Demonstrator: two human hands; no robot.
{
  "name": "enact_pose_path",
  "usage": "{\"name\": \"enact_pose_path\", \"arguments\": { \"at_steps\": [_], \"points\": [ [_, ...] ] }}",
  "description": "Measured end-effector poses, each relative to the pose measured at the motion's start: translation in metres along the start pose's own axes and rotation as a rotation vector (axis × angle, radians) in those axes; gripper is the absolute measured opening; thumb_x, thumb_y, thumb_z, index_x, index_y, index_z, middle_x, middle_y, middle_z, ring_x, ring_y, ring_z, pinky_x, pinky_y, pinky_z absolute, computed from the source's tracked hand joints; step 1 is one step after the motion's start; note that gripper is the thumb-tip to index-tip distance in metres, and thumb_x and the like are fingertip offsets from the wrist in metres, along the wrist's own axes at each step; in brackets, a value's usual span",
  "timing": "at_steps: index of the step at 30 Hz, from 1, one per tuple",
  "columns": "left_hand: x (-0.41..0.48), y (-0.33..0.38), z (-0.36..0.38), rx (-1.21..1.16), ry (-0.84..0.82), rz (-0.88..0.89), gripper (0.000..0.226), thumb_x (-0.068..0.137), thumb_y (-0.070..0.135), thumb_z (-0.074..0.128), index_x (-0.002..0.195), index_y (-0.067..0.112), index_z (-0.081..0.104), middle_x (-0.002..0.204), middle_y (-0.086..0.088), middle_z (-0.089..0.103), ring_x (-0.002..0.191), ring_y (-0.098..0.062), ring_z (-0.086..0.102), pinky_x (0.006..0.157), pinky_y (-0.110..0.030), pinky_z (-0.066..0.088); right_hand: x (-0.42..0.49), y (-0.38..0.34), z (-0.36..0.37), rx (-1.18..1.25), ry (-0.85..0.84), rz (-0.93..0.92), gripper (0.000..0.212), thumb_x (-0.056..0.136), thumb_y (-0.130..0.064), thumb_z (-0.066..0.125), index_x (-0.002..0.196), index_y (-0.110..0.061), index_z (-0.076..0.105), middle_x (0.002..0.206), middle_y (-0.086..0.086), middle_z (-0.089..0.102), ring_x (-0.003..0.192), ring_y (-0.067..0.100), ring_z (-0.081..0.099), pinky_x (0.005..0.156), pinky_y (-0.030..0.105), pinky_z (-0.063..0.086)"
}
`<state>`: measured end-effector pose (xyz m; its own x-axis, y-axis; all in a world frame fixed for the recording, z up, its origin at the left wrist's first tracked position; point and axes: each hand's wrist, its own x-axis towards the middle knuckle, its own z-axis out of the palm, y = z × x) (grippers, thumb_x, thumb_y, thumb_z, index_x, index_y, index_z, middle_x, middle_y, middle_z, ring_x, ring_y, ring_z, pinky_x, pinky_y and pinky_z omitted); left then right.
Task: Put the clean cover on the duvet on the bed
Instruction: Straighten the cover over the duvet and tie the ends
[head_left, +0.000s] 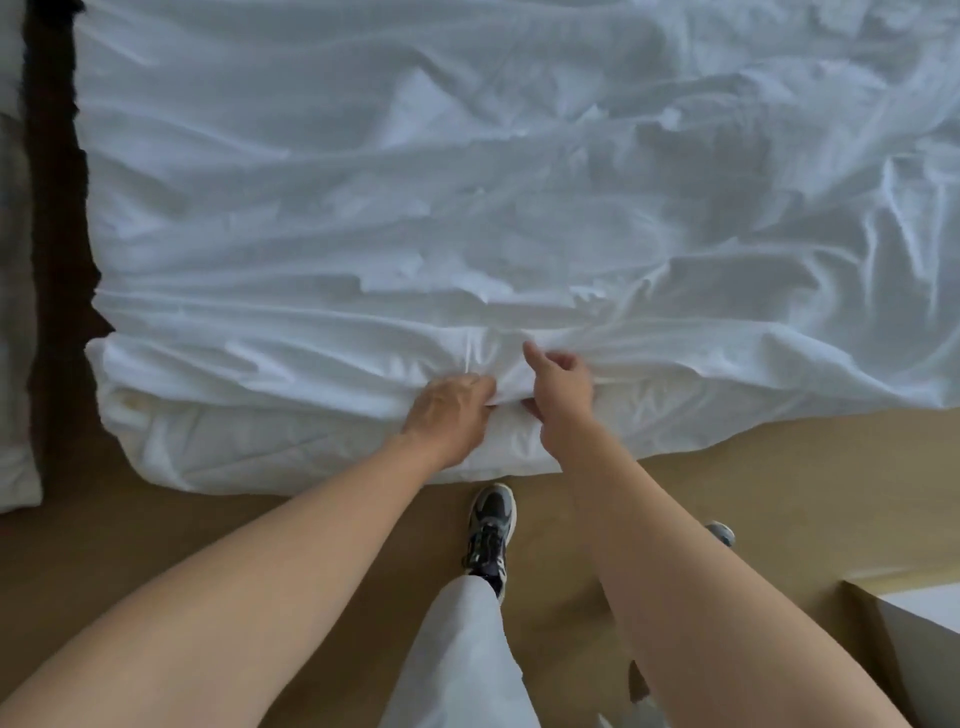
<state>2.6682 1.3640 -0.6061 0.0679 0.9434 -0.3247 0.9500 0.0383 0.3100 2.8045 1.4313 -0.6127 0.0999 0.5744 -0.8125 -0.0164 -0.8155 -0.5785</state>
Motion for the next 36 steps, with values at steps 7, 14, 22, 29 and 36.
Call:
{"name": "enact_pose_path", "arguments": {
  "at_steps": [7,14,22,29,36],
  "points": [
    [-0.035,-0.077,-0.011,0.349,0.052,-0.239,0.077,0.07,0.017,0.07,0.138,0.02,0.035,0.139,-0.014,0.035,0.127,-0.035,0.036,0.112,-0.05,0.027,-0.033,0.1,-0.005,-0.173,0.194,-0.021,0.018,0.082,-0.017,0.072,0.077,-0.018,0.055,0.083,0.007,0.061,0.067,0.024,0.056,0.055,0.032,0.048],
    [-0.08,-0.16,-0.048,0.323,0.127,-0.364,0.042,0.076,0.006,0.07,0.116,0.009,0.059,0.117,-0.015,0.061,0.104,-0.039,0.057,0.088,-0.046,0.043,-0.026,0.128,-0.013,-0.155,0.416,0.083,0.015,0.084,-0.018,0.06,0.098,-0.02,0.058,0.096,0.006,0.061,0.09,0.035,0.067,0.079,0.05,0.061],
    [-0.117,-0.254,-0.084,0.429,0.219,-0.446,0.031,0.082,0.007,0.071,0.111,0.008,0.061,0.111,-0.013,0.062,0.097,-0.036,0.054,0.084,-0.042,0.04,-0.04,0.122,-0.011,-0.169,0.679,-0.008,0.019,0.087,-0.007,0.057,0.104,-0.017,0.06,0.102,0.008,0.058,0.085,0.027,0.054,0.08,0.031,0.048],
    [-0.109,-0.357,-0.1,0.259,0.439,-0.348,0.022,0.087,0.03,0.062,0.102,0.014,0.066,0.106,-0.011,0.06,0.096,-0.034,0.053,0.083,-0.042,0.038,-0.08,0.127,0.092,-0.629,0.871,-0.282,0.044,0.091,-0.027,0.058,0.131,-0.023,0.042,0.151,0.016,0.033,0.138,0.042,0.032,0.111,0.054,0.029],
    [-0.107,-0.399,-0.086,-0.241,0.408,-0.358,0.065,0.074,0.066,0.06,0.115,0.016,0.057,0.125,-0.009,0.048,0.11,-0.035,0.051,0.074,-0.042,0.049,-0.143,0.133,0.36,-1.231,0.145,-1.099,0.054,0.086,-0.036,0.068,0.134,-0.017,0.051,0.125,0.005,0.057,0.115,0.028,0.052,0.098,0.042,0.037]
  ]
}}
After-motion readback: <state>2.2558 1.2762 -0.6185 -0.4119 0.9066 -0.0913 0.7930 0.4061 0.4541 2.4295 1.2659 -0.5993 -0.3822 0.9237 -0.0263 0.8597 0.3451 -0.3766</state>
